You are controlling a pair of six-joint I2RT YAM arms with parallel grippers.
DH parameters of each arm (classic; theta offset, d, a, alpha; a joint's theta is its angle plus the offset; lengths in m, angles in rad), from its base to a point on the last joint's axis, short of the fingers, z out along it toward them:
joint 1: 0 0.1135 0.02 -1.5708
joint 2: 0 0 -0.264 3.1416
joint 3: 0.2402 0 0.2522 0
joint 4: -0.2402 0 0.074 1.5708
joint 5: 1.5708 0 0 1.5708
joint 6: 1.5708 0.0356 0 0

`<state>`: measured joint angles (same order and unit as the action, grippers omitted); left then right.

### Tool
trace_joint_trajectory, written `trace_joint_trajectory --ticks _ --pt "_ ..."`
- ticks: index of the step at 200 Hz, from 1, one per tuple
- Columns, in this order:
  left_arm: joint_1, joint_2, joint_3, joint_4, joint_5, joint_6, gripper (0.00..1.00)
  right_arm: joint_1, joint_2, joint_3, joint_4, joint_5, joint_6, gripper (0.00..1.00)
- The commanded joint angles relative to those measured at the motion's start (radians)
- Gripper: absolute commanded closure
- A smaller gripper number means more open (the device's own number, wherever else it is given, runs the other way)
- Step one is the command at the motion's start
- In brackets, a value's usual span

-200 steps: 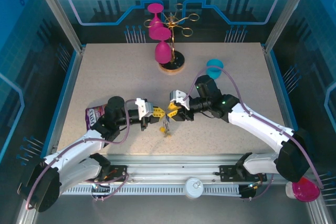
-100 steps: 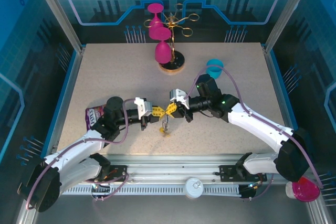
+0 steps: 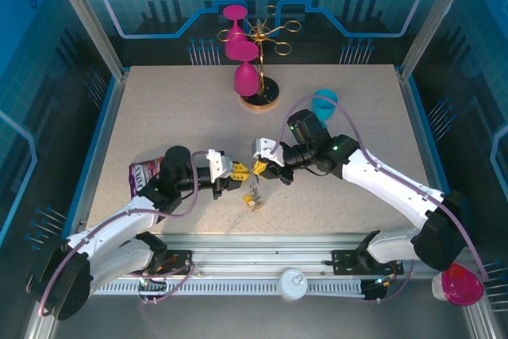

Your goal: Put the keys on the keyring

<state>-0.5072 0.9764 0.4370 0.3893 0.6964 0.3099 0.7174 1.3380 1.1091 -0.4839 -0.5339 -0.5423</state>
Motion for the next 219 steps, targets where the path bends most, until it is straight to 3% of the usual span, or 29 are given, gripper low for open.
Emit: trace_joint_trajectory --ticks 1,34,69,99,121,135,219 --pt "-0.008 0.004 0.036 -0.020 -0.002 0.023 0.85 0.032 0.029 0.067 -0.100 0.052 -0.066 1.00" --pt "-0.009 0.004 0.035 -0.021 0.003 0.021 0.85 0.070 0.069 0.127 -0.162 0.115 -0.105 1.00" --pt "-0.009 0.002 0.041 -0.045 0.016 0.036 1.00 0.094 0.101 0.174 -0.212 0.147 -0.132 1.00" --pt "-0.010 -0.002 0.040 -0.051 0.018 0.042 1.00 0.089 0.084 0.167 -0.189 0.136 -0.117 1.00" --pt "-0.010 -0.008 0.035 -0.035 0.024 0.040 1.00 0.051 0.032 0.116 -0.113 0.096 -0.053 0.75" --pt "-0.011 -0.015 0.024 -0.010 0.027 0.035 1.00 0.019 -0.004 0.070 -0.065 0.052 -0.009 0.69" --pt "-0.009 -0.029 -0.021 0.158 0.044 -0.041 1.00 -0.020 -0.118 -0.166 0.209 -0.052 0.220 0.63"
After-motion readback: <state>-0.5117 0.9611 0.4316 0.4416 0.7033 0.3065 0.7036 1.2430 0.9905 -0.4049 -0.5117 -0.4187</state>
